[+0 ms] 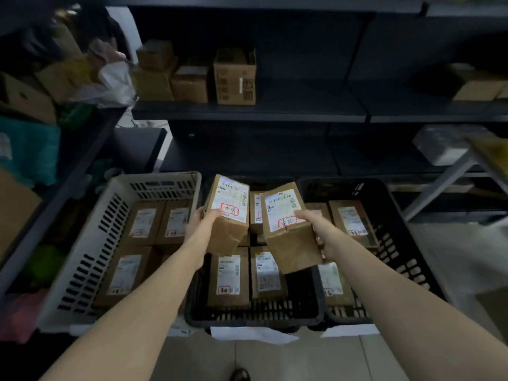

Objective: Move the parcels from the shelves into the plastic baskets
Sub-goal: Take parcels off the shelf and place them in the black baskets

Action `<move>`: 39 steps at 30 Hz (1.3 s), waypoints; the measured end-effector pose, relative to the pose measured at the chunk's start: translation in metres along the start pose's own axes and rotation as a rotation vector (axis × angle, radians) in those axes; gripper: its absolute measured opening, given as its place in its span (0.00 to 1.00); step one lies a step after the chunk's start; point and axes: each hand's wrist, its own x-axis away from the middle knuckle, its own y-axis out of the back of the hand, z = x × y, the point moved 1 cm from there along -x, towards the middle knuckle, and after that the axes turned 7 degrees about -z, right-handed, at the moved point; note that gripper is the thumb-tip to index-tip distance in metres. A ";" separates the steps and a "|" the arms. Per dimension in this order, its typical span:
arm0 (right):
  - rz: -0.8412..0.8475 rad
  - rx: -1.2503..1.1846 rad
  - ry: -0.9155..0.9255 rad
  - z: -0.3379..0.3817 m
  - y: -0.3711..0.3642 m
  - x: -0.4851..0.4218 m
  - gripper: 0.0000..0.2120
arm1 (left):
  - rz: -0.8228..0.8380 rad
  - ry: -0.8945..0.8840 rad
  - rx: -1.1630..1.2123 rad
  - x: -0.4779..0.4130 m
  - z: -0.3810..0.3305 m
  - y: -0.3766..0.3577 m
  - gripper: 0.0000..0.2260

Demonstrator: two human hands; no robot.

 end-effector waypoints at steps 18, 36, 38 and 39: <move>0.268 0.017 -0.158 -0.111 -0.161 -0.141 0.22 | -0.131 -0.139 0.173 -0.095 0.045 0.035 0.14; 0.229 0.014 0.161 -0.027 -0.144 -0.152 0.22 | 0.079 -0.154 0.112 -0.086 0.045 -0.010 0.16; 0.395 -0.035 0.072 -0.016 -0.116 -0.143 0.30 | 0.139 -0.128 0.061 -0.081 0.042 -0.033 0.19; 0.444 -0.040 0.069 -0.013 -0.101 -0.139 0.30 | 0.171 -0.120 0.020 -0.078 0.041 -0.045 0.18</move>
